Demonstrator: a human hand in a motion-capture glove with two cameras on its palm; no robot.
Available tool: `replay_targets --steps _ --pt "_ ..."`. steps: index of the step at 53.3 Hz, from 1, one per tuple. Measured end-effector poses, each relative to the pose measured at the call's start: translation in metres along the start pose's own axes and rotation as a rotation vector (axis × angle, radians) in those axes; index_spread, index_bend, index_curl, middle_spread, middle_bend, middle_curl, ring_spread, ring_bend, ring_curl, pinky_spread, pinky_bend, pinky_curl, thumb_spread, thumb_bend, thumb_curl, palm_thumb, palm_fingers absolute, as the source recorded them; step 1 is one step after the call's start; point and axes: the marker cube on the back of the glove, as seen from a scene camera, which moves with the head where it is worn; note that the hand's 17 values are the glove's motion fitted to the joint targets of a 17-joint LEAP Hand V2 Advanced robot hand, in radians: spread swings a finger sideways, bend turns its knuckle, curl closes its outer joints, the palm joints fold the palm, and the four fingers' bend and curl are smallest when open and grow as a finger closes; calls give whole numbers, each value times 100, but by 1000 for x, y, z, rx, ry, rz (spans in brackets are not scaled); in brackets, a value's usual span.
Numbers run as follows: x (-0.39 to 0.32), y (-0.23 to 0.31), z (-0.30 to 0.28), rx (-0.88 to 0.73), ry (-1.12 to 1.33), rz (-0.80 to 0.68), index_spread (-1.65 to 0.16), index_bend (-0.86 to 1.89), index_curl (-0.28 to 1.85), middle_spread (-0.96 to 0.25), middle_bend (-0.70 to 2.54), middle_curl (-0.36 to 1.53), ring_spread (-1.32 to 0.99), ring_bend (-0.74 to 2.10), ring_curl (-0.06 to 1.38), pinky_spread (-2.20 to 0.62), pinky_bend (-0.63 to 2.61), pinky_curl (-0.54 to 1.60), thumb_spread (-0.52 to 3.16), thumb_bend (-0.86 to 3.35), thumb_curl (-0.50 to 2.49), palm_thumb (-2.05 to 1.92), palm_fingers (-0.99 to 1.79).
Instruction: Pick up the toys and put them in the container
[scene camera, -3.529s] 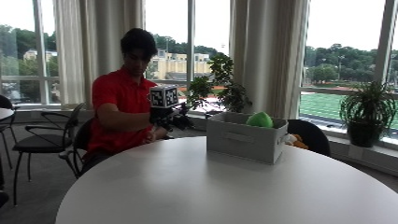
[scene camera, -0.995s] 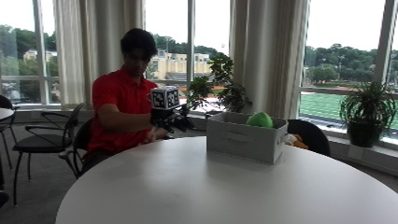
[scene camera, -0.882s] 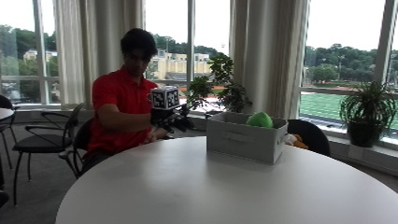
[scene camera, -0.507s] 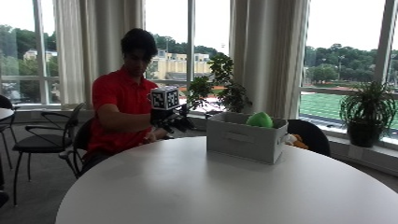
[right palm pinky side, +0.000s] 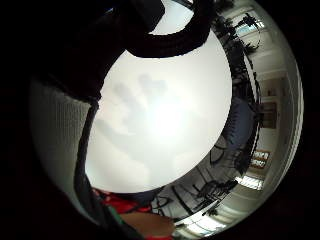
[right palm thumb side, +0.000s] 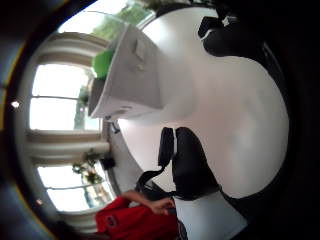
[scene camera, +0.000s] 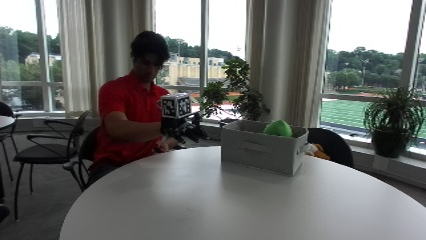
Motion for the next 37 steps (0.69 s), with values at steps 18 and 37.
replay_targets --steps 18,37 --pt "-1 1 -4 -10 -22 15 -43 43 48 -16 18 31 -12 20 33 6 58 34 128 -1 35 8 14" --pt "-2 2 -4 -9 -13 13 -43 42 48 -15 18 31 -12 20 33 6 59 35 129 -1 35 8 14"
